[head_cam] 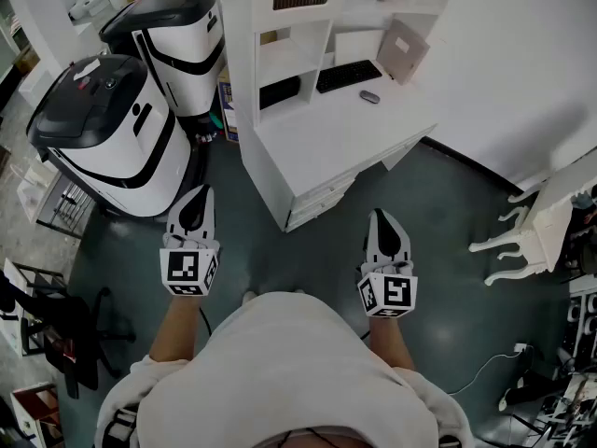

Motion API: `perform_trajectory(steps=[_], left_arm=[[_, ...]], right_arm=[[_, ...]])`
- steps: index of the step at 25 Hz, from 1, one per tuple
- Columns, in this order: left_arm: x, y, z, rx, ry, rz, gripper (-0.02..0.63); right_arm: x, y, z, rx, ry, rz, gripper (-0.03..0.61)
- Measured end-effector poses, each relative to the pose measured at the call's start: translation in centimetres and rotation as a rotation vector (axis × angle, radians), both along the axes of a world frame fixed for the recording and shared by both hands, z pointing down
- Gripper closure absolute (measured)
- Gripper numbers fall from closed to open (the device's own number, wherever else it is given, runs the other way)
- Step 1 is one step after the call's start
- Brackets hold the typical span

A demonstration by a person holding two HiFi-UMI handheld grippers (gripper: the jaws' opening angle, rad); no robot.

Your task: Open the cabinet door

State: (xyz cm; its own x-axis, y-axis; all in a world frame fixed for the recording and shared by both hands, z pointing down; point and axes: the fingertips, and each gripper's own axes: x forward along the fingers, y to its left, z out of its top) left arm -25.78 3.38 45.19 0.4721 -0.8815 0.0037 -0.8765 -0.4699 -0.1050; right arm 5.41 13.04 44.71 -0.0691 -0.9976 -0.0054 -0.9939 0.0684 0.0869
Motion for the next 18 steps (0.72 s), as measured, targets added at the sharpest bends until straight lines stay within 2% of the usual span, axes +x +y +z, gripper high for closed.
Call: perform_trajectory(steps=[18], left_arm=[[1.9, 0.0, 0.8, -0.019, -0.013, 0.0, 0.615]], right_arm=[[1.6, -0.4, 0.7, -0.009, -0.013, -0.013, 0.577]])
